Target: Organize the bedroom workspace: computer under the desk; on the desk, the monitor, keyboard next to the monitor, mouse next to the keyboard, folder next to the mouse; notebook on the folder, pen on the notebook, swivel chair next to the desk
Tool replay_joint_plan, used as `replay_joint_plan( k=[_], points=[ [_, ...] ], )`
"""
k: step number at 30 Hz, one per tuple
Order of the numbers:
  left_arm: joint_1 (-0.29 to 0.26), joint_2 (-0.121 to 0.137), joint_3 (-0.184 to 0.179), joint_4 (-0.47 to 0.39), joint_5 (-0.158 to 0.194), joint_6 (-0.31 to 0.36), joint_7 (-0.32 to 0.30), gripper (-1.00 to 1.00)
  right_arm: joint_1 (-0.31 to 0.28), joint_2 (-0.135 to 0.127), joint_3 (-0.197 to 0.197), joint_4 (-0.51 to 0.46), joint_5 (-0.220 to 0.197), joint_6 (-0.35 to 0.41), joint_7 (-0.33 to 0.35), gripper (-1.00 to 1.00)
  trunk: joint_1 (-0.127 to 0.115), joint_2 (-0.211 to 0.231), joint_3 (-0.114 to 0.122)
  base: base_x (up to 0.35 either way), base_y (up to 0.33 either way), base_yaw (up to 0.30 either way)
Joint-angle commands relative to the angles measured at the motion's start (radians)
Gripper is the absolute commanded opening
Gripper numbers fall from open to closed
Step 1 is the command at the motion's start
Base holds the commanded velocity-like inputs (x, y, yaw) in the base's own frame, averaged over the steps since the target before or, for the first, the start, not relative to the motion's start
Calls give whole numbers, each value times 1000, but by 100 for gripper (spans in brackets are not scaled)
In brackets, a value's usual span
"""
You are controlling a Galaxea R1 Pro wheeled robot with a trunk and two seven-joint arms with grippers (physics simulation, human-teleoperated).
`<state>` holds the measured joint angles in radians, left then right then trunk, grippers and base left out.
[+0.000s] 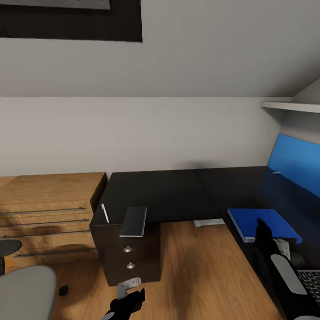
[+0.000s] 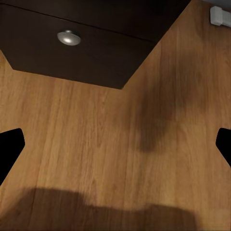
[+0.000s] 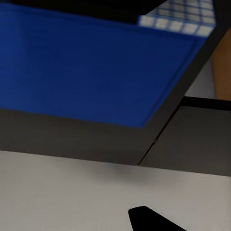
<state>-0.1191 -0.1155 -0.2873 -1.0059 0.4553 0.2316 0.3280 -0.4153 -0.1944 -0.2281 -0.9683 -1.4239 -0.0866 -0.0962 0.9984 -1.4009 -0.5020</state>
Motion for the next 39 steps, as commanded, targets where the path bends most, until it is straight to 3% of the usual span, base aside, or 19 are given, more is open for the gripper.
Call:
replay_joint_plan(
  k=[1, 8, 14, 17, 22, 25, 29, 31, 35, 38, 39],
  points=[
    [-1, 0, -2, -1, 8, 3, 8, 100, 0, 0, 2, -2, -10, -5, -4, 100, -4, 7, 2, 0, 0, 0],
    [-1, 0, -1, 0, 8, 2, 8, 100, 0, 0, 27, -32, -10, -6, -4, 100, -27, 49, 21, 0, 0, 0],
    [-1, 0, -4, 0, 6, 0, 10, 100, 0, 0, 125, -48, -4, -9, -3, 100, -27, 49, 21, 0, 0, 0],
    [-1, 1, -2, 1, 6, 0, 10, 100, 0, 0, 189, -50, 40, -22, -2, 100, -27, 49, 21, 0, 0, 0],
    [-1, 2, 1, 1, 6, 0, 10, 100, 0, 6, 271, -49, 207, -90, -3, 100, -27, 49, 21, 0, 0, 0],
    [-1, 3, 2, 1, 6, 0, 10, 100, 0, 33, 315, -48, 312, -121, -5, 100, -27, 49, 21, 0, 0, 0],
    [-1, 5, 4, 5, 6, -2, 9, 100, 0, 94, 363, -28, 489, -148, -7, 100, -27, 49, 21, 0, 0, 0],
    [-1, 7, 4, 17, 5, -7, 8, 100, 0, 124, 371, -4, 554, -153, -8, 100, -27, 49, 21, 0, 0, 0],
    [-1, 8, 13, 35, 2, -68, 7, 100, 0, 206, 378, 90, 727, -181, -10, 100, -27, 49, 21, 0, 0, 0],
    [-1, 8, 15, 38, 1, -96, 6, 100, 0, 238, 378, 202, 872, -260, -11, 100, -27, 49, 21, 0, 0, 0],
    [-1, 8, 15, 39, 1, -98, 5, 100, 0, 243, 378, 223, 895, -271, -13, 100, -27, 49, 21, 0, 0, 0]
  ],
)
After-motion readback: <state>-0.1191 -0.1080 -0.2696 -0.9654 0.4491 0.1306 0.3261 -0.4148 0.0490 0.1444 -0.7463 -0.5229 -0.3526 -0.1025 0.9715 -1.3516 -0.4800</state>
